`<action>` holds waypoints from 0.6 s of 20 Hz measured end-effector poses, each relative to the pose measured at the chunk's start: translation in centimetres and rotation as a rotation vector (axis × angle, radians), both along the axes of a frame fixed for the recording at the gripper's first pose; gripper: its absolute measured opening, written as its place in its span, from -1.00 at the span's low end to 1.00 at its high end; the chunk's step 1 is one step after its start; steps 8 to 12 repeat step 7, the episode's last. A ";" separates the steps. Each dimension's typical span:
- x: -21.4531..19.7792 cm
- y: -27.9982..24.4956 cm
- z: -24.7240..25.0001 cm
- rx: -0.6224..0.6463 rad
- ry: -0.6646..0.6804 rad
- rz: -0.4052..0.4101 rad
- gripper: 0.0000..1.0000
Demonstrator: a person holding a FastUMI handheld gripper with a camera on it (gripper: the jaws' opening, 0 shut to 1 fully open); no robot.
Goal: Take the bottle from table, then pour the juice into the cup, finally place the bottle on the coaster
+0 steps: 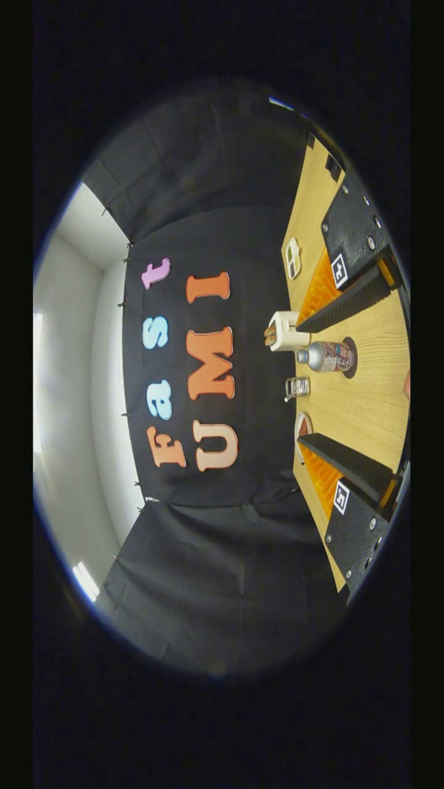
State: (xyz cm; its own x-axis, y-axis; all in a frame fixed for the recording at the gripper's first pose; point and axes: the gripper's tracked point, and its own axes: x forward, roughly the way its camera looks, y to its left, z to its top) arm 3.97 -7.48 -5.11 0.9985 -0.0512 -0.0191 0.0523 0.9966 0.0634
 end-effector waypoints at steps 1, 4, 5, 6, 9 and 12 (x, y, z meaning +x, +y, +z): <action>-0.2 -0.1 0.1 -0.013 0.001 -0.010 0.94; -1.1 0.4 0.7 -0.025 -0.012 -0.013 0.94; -1.3 0.8 1.0 -0.027 -0.018 -0.006 0.94; -1.4 1.0 1.2 -0.028 -0.023 -0.002 0.94; -1.6 1.1 1.3 -0.029 -0.027 -0.001 0.94; -1.6 1.1 1.3 -0.029 -0.027 -0.001 0.94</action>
